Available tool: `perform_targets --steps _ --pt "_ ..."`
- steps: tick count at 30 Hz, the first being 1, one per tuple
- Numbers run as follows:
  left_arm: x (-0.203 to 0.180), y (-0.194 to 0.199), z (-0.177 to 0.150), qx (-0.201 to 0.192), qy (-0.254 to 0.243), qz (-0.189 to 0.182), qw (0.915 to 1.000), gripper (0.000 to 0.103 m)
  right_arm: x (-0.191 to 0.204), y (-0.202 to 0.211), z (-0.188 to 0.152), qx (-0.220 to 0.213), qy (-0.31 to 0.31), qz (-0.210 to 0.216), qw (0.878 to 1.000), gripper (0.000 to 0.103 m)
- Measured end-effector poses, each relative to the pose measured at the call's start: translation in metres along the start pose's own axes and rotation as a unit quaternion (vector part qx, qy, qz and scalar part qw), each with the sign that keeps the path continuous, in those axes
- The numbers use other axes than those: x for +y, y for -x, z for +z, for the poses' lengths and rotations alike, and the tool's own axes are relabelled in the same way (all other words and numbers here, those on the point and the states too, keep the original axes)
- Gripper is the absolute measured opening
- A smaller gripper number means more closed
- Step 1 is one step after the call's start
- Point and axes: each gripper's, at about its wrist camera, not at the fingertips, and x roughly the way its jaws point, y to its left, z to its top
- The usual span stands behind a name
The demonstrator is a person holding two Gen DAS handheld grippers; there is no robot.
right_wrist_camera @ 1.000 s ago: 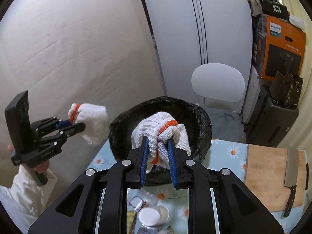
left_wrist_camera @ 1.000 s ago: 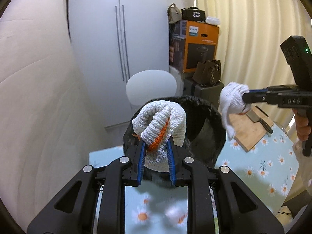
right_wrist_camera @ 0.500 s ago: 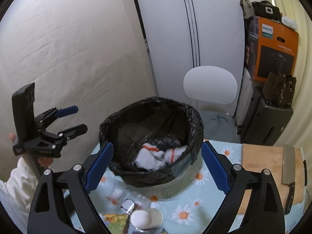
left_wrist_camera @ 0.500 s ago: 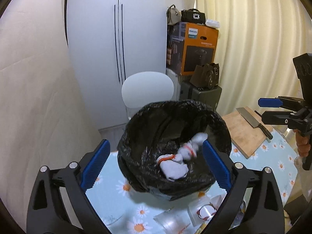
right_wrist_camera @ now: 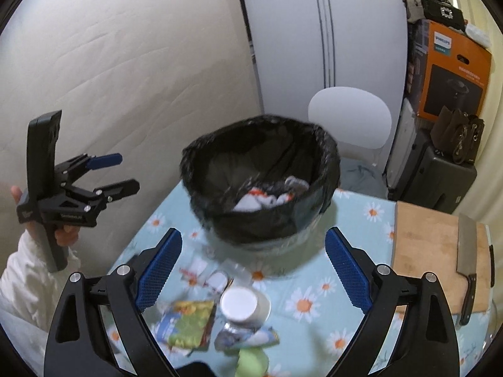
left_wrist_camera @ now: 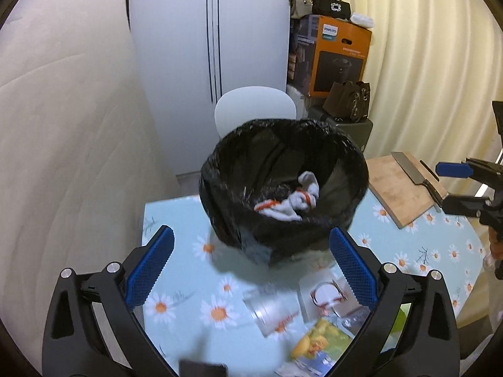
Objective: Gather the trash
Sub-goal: 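Move both grippers back over the table toward the black cloth and tissue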
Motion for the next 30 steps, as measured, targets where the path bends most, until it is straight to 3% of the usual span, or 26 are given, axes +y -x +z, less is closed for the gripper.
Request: perform_targets --steps 14,19,30 --pt "-0.031 0.029 -0.075 0.039 0.024 0.033 0.9984 0.097 0.032 0.028 -0.089 0.041 0.034 0.056 0.997 0.088" --pt "-0.039 0.025 -0.114 0.067 0.048 0.029 0.9962 0.097 0.039 0.02 -0.121 0.08 0.031 0.078 0.993 0.088" --pt "-0.054 0.016 -0.184 0.126 0.051 0.028 0.9903 0.097 0.071 0.003 -0.173 0.152 0.086 0.104 0.979 0.088"
